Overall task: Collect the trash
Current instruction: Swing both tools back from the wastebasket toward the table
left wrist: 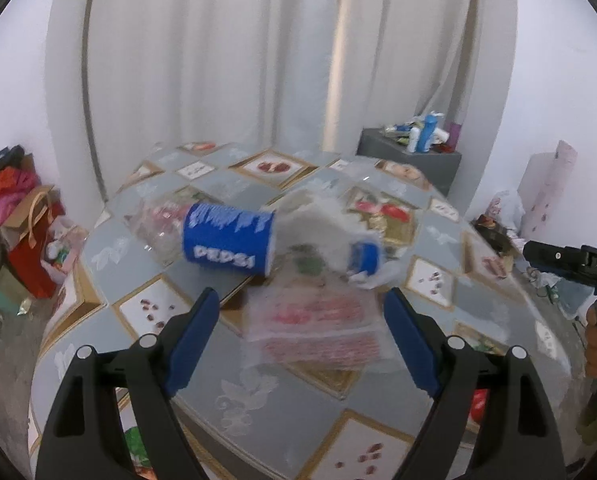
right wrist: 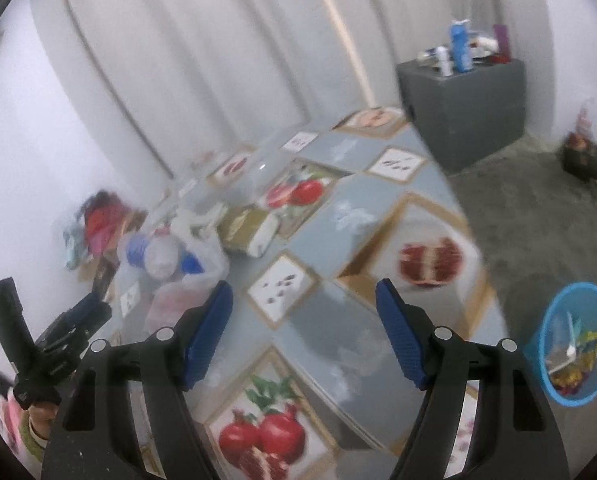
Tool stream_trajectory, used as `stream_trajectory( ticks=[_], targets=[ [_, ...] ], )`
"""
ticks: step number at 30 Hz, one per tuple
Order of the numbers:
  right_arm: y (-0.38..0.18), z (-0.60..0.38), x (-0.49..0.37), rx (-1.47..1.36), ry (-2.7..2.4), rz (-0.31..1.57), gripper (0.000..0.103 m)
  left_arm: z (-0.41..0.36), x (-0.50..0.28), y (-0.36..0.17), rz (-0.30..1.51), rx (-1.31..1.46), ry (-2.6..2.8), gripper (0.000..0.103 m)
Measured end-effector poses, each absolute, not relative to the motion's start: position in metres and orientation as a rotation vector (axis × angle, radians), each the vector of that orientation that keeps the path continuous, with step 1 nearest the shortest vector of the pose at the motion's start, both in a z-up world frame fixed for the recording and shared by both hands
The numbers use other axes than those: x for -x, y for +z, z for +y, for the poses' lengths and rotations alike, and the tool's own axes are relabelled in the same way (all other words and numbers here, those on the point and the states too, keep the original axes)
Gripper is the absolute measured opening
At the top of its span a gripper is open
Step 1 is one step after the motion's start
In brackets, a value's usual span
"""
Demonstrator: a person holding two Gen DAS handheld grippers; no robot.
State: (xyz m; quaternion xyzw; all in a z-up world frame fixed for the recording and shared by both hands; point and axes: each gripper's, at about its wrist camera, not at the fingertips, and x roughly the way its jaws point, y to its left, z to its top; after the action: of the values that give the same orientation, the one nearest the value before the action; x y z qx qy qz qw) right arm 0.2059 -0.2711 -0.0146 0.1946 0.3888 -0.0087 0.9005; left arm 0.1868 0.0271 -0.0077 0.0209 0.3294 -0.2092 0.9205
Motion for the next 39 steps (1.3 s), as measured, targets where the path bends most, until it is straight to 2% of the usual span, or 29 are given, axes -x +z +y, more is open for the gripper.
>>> stream_trajectory(
  ticks=[10, 16, 23, 28, 31, 39],
  targets=[
    [-0.019, -0.246, -0.278, -0.391, 0.030, 0.839, 0.059, 0.039, -0.217, -0.042, 0.792, -0.007, -0.384, 0.064],
    [-0.024, -0.235, -0.315, -0.354, 0.022, 0.851, 0.049, 0.034, -0.227, -0.047, 0.791, -0.026, -0.380, 0.052],
    [-0.015, -0.230, -0.323, -0.319, 0.036, 0.839, 0.048, 0.046, -0.235, -0.024, 0.756, -0.007, -0.386, 0.052],
    [-0.004, -0.239, -0.330, -0.271, 0.023, 0.817, 0.050, 0.054, -0.260, 0.015, 0.699, 0.020, -0.455, 0.052],
    [0.000, -0.245, -0.337, -0.258, 0.023, 0.808, 0.051, 0.046, -0.289, 0.031, 0.738, 0.051, -0.568, 0.056],
    [-0.001, -0.251, -0.362, -0.188, 0.091, 0.815, 0.062, -0.010, -0.362, 0.045, 0.799, -0.025, -0.707, 0.060]
  ],
)
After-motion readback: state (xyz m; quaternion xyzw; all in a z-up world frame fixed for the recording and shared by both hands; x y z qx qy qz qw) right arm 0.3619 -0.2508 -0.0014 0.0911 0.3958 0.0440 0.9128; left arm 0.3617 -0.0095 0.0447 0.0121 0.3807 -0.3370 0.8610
